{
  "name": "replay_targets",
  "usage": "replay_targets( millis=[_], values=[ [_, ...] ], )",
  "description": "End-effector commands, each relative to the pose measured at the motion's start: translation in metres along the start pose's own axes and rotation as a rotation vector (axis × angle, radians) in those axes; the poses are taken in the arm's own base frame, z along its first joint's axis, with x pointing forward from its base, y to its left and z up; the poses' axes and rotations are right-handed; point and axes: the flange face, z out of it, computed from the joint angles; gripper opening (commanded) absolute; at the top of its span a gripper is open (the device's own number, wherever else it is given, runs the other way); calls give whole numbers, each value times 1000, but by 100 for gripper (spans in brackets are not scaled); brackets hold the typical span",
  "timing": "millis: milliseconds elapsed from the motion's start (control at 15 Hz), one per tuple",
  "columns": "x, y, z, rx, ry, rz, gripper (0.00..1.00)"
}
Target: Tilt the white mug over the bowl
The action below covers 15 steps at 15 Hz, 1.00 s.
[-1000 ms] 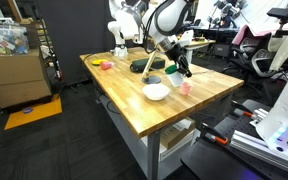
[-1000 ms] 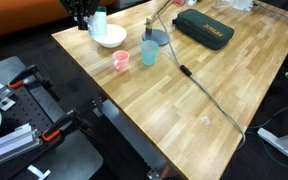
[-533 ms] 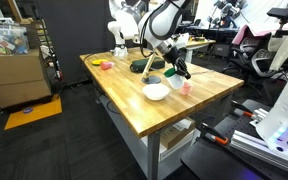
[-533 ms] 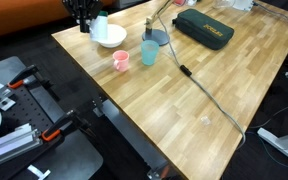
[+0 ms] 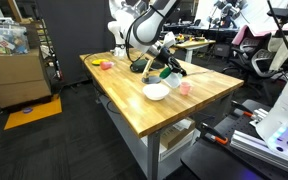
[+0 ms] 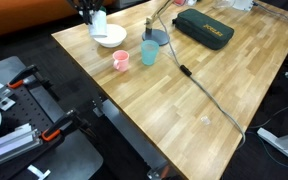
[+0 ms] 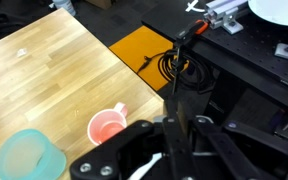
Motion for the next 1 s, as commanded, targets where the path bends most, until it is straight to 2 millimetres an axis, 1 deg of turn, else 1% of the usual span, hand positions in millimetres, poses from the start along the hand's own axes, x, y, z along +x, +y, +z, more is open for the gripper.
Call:
replay_targets(
  millis=[0,200,333,733,933],
  values=[
    [14,8,-13,-74,-108,-81,2],
    [25,10,-18,-118,-182,-121,2],
    [34,12,-17,-135,-233,-127,2],
    [64,19,-17,-220,-384,-102,2],
    [74,20,-18,-260,-444,-93,2]
  ],
)
